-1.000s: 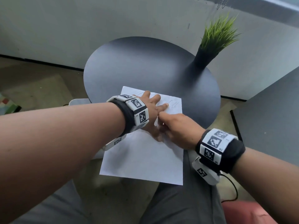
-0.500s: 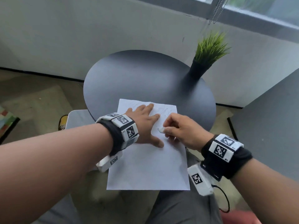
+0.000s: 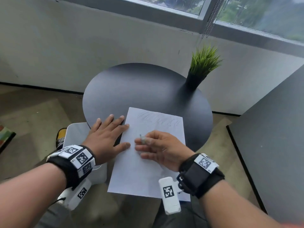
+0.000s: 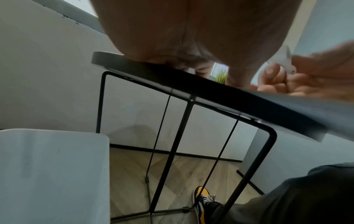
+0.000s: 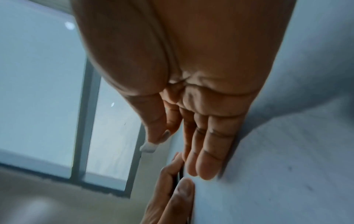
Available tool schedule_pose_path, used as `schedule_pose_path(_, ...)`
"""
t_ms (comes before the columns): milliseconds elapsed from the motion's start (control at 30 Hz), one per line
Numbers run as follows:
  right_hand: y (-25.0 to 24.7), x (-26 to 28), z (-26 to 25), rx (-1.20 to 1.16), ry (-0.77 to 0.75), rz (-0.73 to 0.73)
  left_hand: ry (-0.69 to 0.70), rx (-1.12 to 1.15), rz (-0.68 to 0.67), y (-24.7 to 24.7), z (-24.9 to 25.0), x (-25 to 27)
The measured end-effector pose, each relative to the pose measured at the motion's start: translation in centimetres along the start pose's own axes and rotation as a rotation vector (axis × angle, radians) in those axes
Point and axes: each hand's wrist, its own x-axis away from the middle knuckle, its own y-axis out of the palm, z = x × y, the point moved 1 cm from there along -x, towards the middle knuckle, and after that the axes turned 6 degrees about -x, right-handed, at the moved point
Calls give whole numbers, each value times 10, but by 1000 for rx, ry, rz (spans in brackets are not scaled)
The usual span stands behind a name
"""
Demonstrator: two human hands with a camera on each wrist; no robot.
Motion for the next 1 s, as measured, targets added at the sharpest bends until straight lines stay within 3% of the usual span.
schedule_pose_path(67, -11, -6, -2, -128, -62, 105, 4, 4, 0, 1, -2, 0)
schedule_pose_path(167, -45, -7, -25, -228, -307, 449, 7, 9, 0, 2, -4, 0)
schedule_pose_path(233, -52, -1, -34, -239, -376, 554, 4, 9, 7, 4, -4, -1)
schedule_pose_path(300, -38, 3, -26, -214, -317, 439, -1, 15, 15, 4, -3, -2)
schedule_pose_path(367, -15, 7, -7, -132, -149, 212, -1, 19, 24, 3, -3, -2)
schedule_pose_path(433, -8, 8, 5, -81, -48, 96, 3, 24, 27, 2, -3, -1)
schedule_pose_path(500, -21, 6, -3, -133, -98, 187, 5, 28, 15, 2, -2, -1)
schedule_pose_path(633, -61, 15, -43, -66, -329, 534, 13, -3, 5, -1, 1, 2)
schedule_pose_path(733, -57, 27, -51, 101, -345, 465, 13, -17, -24, -5, 7, 8)
schedule_pose_path(867, -30, 22, -35, 615, -237, 291, 58, -45, 19, -3, 20, 22)
schedule_pose_path(1000, -25, 3, -30, 1089, -237, 330, 161, -65, 75, -7, 31, 37)
